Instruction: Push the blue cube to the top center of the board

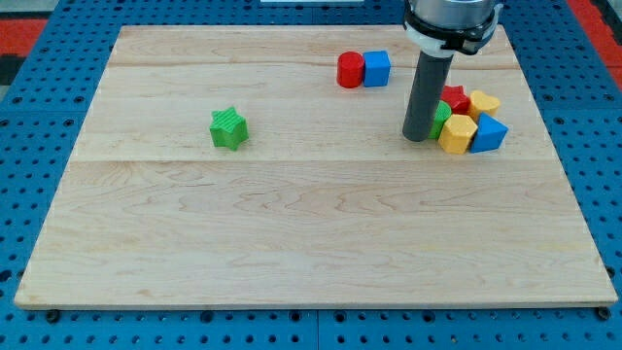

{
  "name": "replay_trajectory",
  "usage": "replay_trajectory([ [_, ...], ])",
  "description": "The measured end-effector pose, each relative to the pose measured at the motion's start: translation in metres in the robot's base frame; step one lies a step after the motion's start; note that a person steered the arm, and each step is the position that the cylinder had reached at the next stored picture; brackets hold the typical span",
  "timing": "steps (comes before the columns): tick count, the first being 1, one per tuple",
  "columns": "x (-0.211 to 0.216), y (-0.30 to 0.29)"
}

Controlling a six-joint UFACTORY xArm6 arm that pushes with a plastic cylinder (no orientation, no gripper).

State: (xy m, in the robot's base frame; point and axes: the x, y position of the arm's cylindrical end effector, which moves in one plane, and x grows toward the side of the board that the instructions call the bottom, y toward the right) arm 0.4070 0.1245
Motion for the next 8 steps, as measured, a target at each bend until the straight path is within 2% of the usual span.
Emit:
replay_trajectory([
  [1, 0.0, -0.001],
  [2, 0.046, -0.056],
  [3, 0.026, -0.128],
  [4, -0.024, -0.135],
  [7, -0.093, -0.011],
  [8, -0.12, -0.015],
])
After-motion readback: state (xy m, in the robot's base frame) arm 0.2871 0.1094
